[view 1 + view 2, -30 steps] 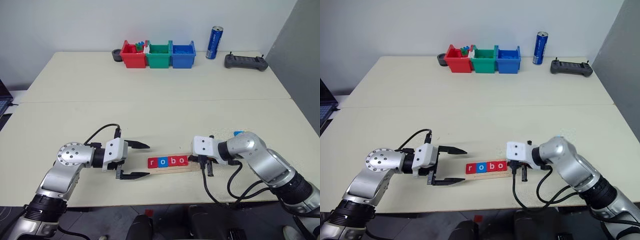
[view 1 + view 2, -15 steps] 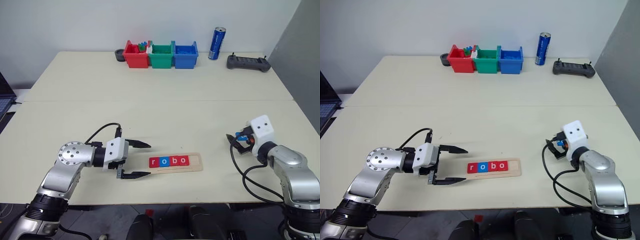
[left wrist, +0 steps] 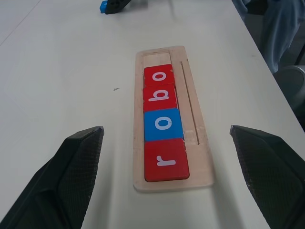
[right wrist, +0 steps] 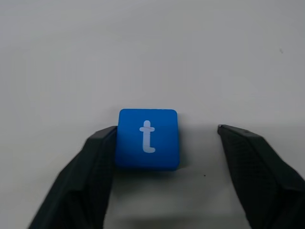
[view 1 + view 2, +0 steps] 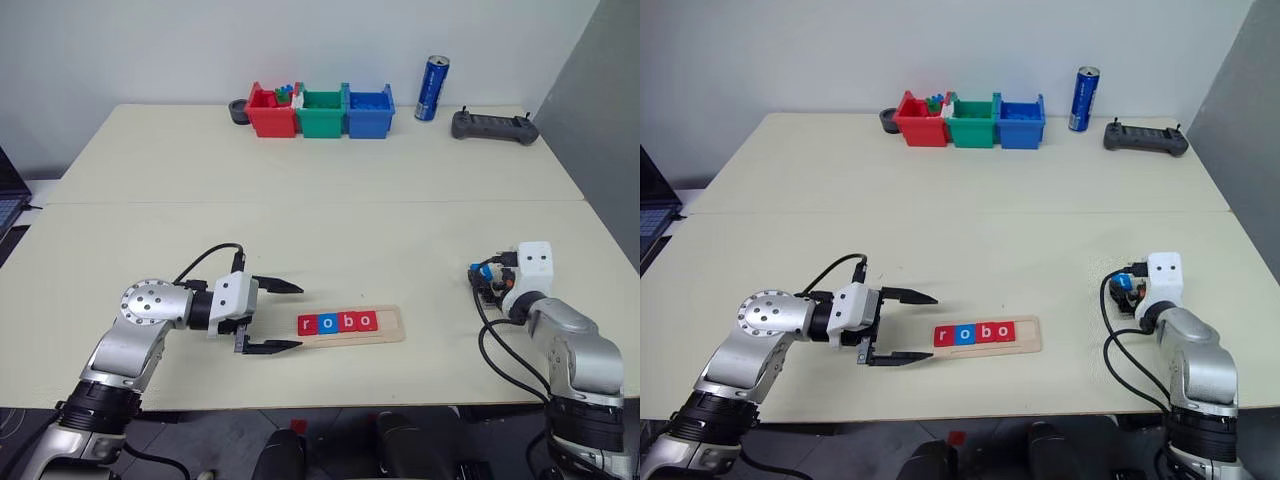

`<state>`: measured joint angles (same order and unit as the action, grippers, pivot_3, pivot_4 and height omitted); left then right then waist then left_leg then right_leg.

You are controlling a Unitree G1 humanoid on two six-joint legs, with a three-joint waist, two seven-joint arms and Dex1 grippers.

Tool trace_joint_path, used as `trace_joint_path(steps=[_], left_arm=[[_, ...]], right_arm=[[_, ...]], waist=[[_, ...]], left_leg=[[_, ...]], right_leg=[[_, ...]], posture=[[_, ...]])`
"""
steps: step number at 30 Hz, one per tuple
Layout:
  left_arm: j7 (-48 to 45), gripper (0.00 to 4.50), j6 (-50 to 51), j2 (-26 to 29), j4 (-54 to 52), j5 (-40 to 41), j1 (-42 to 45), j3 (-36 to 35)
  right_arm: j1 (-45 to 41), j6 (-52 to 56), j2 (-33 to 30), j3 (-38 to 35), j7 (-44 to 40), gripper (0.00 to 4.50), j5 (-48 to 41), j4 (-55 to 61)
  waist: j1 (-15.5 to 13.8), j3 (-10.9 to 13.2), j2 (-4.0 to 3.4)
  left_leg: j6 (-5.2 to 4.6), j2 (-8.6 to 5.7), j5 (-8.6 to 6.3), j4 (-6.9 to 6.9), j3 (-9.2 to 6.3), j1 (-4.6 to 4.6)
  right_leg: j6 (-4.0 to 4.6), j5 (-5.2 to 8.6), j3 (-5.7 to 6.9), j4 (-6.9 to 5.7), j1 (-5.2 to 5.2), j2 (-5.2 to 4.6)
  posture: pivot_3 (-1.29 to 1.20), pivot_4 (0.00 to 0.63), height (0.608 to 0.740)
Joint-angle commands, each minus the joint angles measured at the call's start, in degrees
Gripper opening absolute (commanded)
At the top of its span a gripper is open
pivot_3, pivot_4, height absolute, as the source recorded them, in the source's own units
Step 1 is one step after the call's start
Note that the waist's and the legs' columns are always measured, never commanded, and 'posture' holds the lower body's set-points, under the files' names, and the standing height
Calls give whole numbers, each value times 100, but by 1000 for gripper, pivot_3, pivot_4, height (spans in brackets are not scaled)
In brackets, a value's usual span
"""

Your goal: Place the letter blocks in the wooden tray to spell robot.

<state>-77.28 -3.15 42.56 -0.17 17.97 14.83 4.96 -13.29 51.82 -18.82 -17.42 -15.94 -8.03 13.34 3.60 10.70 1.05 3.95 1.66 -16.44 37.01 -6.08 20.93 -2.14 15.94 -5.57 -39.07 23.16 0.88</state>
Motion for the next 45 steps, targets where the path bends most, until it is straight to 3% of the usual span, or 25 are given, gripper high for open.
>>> trace_joint_path(steps=[1, 3, 8, 14, 22, 30, 31, 34, 40, 45], left_arm=[[-15, 4500, -80, 32, -135, 66, -23, -63], [-31, 4500, -81, 30, -126, 69, -11, -56], [-107, 4500, -64, 20, -91, 76, 75, -16], [-207, 4500, 3, 6, -53, 93, 259, 60], [-328, 4500, -60, -54, 142, 55, 448, 138], [-400, 4500, -230, -8, 307, 46, 404, 72], [-396, 4500, -254, 0, 314, 44, 378, 60], [-374, 4500, -295, 3, 340, 35, 347, 50], [-294, 4500, -320, -32, 294, 24, 305, 80], [-225, 4500, -215, -35, 125, 33, 284, 102]], right_arm=[[125, 221, 11, -13, 53, 2130, -136, 5], [141, 286, -32, 16, 23, 1452, -191, 166], [512, 887, 210, 279, 194, 1457, -416, 1656], [1503, 2021, 1335, 959, 1022, 1457, -467, 3781], [1814, 1658, 2002, 1092, 1731, 1457, -104, 3627], [1449, 1335, 2245, 1067, 1844, 4287, -167, 3709], [1310, 1313, 2106, 1016, 1775, 4482, -182, 3713], [915, 1361, 1452, 756, 1258, 4482, -395, 3512], [890, 693, -1343, 932, -1538, 4482, -1253, 2627], [944, -654, -2785, 1293, -2974, 4482, -1100, 1525]], waist=[[0, 0, 1], [-1, 0, 1], [-11, 1, -1], [-16, 2, -7], [-15, 1, -6], [2, 1, -7], [3, 2, -7], [3, 2, -7], [-8, 4, -9], [-18, 6, -4]], left_leg=[[0, 0, 0, 0, 0, 0], [0, 0, 0, -1, -1, 0], [0, 0, 0, -5, -4, 2], [0, 3, 0, -7, -11, 9], [2, 2, 1, -3, -4, 7], [2, 3, 1, -5, -4, 8], [2, 3, 1, -5, -4, 8], [2, 2, 1, -4, -2, 8], [0, -2, -1, -7, -3, 9], [-3, -1, -2, -4, -1, 9]], right_leg=[[0, 0, 0, 0, 0, 0], [0, 0, 1, 1, 0, 0], [0, 0, 3, 0, 3, 0], [2, 2, 7, -1, 9, 2], [-26, 19, 4, 4, 8, 0], [-23, 18, 3, 5, 10, -1], [-17, 15, 3, 5, 10, -1], [-10, 10, 2, 5, 10, -1], [-7, 9, 4, 11, 6, -2], [-14, 13, 4, 11, 5, 0]], posture=[[0, 150, 740], [0, 150, 740], [0, 150, 740], [0, 150, 740], [0, 150, 740], [0, 150, 740], [0, 150, 740], [0, 150, 740], [0, 150, 740], [0, 150, 740]])
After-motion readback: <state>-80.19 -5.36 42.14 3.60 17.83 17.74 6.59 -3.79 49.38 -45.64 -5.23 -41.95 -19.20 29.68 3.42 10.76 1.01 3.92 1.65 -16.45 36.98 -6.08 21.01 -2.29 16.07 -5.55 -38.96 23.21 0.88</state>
